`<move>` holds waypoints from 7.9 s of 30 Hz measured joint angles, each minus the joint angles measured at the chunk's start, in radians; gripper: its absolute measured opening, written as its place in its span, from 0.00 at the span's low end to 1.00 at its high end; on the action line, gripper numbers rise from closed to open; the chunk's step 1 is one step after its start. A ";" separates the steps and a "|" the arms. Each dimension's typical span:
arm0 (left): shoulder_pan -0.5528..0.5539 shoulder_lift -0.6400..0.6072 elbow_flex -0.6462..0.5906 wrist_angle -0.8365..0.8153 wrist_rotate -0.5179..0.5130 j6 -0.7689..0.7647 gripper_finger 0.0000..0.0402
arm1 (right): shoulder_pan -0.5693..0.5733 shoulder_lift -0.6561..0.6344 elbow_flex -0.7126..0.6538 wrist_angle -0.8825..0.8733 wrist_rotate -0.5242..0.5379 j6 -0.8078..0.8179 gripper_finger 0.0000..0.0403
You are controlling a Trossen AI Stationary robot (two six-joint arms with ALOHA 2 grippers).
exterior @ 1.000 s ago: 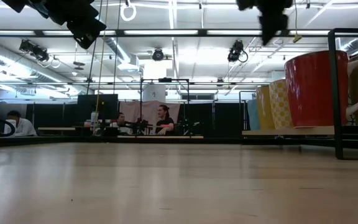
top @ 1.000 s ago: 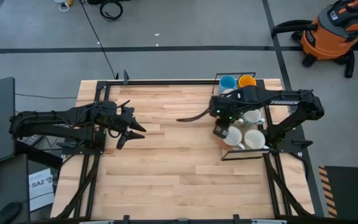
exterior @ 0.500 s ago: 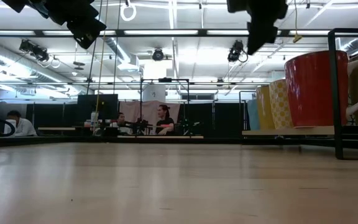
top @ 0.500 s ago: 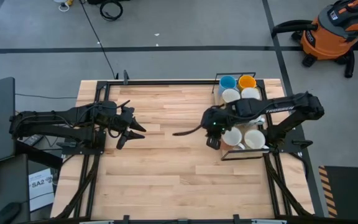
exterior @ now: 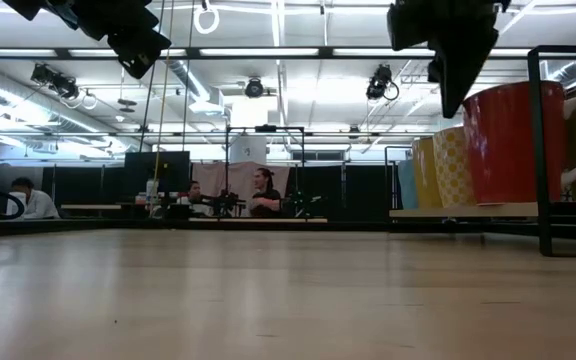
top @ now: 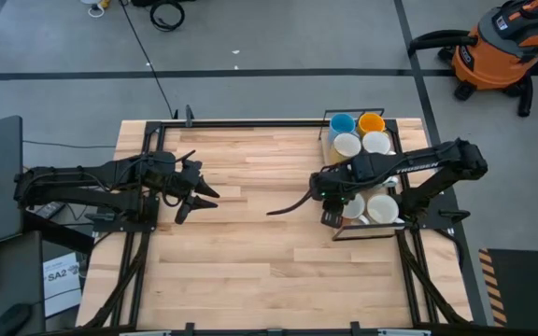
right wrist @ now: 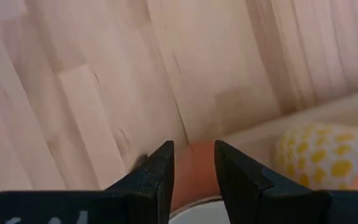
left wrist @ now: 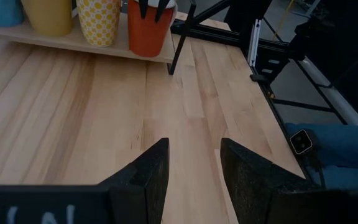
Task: Place coffee mugs
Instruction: Put the brown mug on the shelf, then return to Home Position
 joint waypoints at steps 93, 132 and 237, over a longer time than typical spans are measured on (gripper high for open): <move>0.000 0.000 0.000 0.001 -0.052 0.002 0.38 | -0.115 -1.409 -0.808 0.837 -0.042 -0.280 0.30; 0.000 0.000 0.000 0.001 -0.052 0.003 0.38 | -0.115 -1.450 -1.243 1.247 0.088 -0.281 0.30; -0.001 -0.716 -0.658 0.386 0.101 0.079 0.38 | -0.115 -1.449 -1.248 1.246 0.085 -0.280 0.30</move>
